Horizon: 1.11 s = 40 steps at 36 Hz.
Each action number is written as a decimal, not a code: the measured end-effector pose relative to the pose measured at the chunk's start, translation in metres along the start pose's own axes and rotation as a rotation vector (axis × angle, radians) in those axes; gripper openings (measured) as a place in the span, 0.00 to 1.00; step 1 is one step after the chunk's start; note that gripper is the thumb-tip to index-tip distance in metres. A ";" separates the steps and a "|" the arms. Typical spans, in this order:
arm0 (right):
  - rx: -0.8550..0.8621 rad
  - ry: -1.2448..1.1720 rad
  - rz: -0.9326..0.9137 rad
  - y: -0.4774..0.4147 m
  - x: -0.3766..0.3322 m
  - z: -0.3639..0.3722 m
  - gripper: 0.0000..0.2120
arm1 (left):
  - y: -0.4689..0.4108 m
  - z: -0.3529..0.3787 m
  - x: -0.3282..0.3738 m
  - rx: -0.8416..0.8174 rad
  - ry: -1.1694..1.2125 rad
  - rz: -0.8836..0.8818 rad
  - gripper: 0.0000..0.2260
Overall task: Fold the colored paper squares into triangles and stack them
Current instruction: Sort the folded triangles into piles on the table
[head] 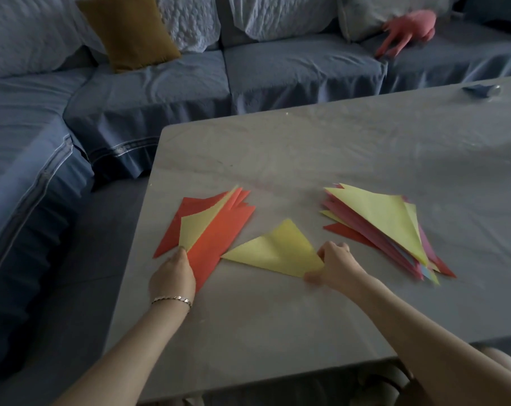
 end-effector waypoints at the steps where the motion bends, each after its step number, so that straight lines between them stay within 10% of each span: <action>1: 0.015 -0.025 -0.030 0.002 0.003 0.000 0.23 | 0.014 -0.011 -0.003 0.000 0.005 -0.015 0.15; 8: 0.467 -0.481 -0.340 0.023 0.033 -0.010 0.13 | -0.010 0.030 0.025 0.029 0.230 0.226 0.25; 13: 0.939 -0.480 -0.140 0.027 0.066 -0.058 0.12 | 0.043 0.007 0.038 0.270 0.223 0.579 0.25; 22: 0.567 0.043 0.150 0.016 0.084 -0.076 0.21 | 0.058 0.029 0.057 0.023 -0.113 0.810 0.24; 29: 0.509 0.180 -0.443 0.028 0.027 -0.028 0.20 | 0.063 0.032 0.058 -0.002 -0.108 0.785 0.20; 32: 0.130 0.293 -0.610 0.031 -0.001 0.016 0.23 | 0.072 0.037 0.062 0.024 -0.080 0.781 0.20; 40: -0.033 0.578 -0.595 0.036 -0.002 0.068 0.35 | 0.093 0.048 0.057 -0.131 -0.072 0.754 0.25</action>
Point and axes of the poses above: each hand's wrist, its own y-axis away from the middle knuckle, its own z-axis out of the palm, x = y × z, the point moved 2 cm from there along -y, towards the middle knuckle, and after that the axes turned 11 degrees about -z, right-handed, at the moved point
